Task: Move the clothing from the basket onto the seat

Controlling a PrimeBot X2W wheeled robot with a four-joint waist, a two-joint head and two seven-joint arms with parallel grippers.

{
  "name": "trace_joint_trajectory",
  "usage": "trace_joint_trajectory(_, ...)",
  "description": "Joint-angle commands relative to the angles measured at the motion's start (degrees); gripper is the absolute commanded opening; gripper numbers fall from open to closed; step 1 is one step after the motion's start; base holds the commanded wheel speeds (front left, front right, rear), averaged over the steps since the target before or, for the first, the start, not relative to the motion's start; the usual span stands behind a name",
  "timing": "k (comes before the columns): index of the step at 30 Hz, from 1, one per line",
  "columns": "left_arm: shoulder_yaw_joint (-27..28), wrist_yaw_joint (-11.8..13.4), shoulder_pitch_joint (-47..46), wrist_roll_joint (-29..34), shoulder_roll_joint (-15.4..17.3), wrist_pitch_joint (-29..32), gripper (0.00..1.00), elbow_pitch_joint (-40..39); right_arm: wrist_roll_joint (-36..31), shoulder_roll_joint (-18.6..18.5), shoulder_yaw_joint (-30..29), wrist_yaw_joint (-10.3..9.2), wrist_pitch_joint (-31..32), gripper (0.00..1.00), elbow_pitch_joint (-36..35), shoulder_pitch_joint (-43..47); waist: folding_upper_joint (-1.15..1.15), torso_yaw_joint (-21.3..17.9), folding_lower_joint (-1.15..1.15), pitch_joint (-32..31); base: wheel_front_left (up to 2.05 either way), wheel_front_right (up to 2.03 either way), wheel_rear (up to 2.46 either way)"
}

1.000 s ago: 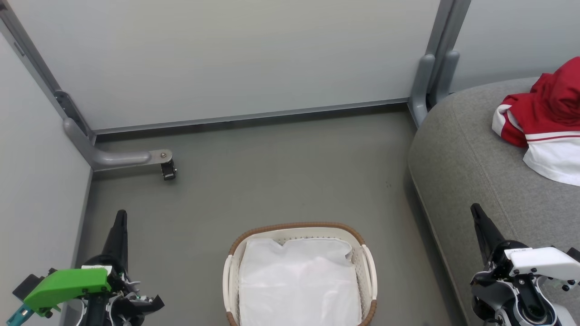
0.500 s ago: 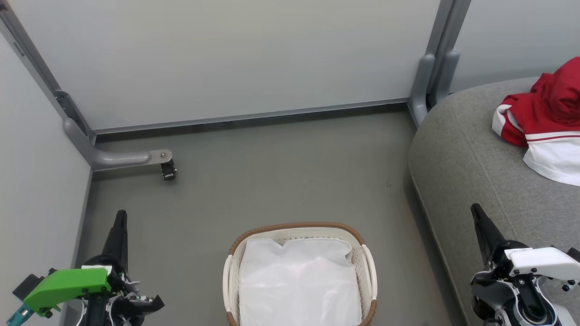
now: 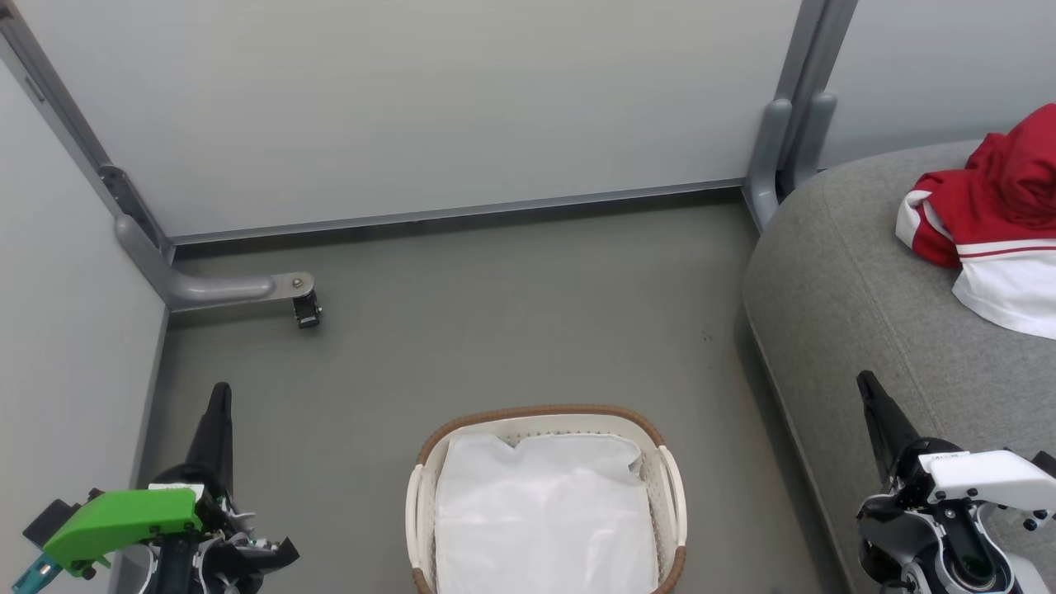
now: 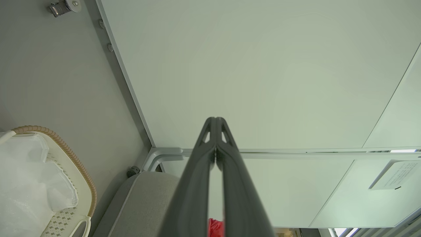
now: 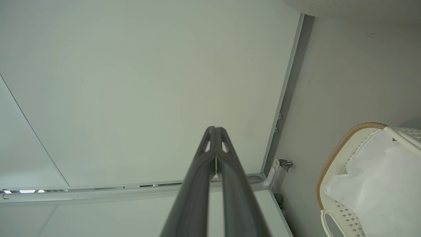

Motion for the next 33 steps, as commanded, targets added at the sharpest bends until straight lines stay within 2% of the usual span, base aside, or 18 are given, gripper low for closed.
trace_joint_trajectory(1,0.07,-0.32,-0.54,-0.27,0.03,0.19,0.00,-0.12,-0.09,-0.17,-0.15,-0.02,0.18,0.00,-0.17,-0.44,0.00,0.00,0.00,0.00,0.00,0.00,0.00)
trace_joint_trajectory(33,0.06,-0.32,-0.53,-0.24,0.02,0.17,0.00,-0.12,-0.25,-0.05,-0.29,-0.02,0.31,0.00,-0.16,-0.46,0.00,0.00,0.00,0.00,0.00,0.00,0.00)
